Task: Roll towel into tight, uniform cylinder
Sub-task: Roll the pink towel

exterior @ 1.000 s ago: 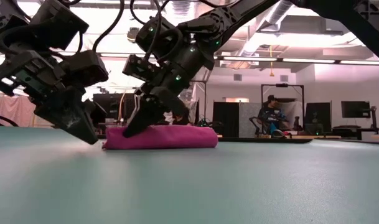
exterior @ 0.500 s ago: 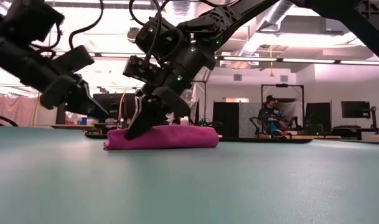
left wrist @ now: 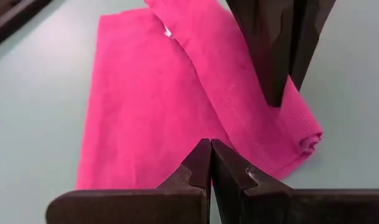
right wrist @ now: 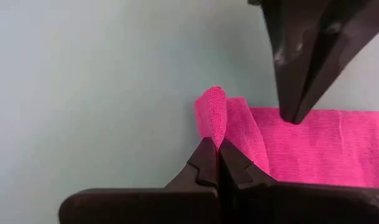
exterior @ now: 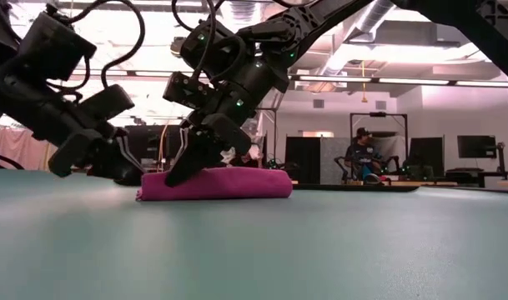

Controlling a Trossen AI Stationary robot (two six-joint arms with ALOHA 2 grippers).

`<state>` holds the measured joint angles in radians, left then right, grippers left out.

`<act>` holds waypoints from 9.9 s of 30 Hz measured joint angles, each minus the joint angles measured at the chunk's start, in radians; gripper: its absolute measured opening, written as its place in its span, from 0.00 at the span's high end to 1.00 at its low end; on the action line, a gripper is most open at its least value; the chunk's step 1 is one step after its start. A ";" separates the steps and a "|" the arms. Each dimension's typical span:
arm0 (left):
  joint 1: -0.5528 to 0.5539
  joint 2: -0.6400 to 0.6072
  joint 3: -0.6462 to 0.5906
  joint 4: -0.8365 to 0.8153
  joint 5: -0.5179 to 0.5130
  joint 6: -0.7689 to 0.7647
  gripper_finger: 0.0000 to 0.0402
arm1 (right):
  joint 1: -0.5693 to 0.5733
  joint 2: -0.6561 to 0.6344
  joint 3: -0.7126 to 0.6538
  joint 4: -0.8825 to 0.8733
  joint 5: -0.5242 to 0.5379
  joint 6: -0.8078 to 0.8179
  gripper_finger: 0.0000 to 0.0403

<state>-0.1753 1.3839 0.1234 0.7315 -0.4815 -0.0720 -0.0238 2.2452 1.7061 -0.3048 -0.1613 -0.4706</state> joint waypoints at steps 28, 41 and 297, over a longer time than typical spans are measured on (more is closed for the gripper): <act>0.003 0.269 0.077 0.069 0.205 -0.143 1.00 | -0.005 -0.020 0.000 -0.033 0.006 -0.024 0.98; 0.003 0.269 0.078 0.055 0.269 -0.161 1.00 | -0.020 -0.018 0.070 -0.067 0.005 -0.068 0.98; -0.247 -0.295 0.394 -1.069 -0.099 -0.243 1.00 | -0.238 -0.036 -0.108 -0.243 -0.262 0.010 1.00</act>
<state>-0.4224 1.0893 0.5178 -0.3372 -0.5808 -0.3154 -0.2619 2.2093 1.5986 -0.5483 -0.4236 -0.4608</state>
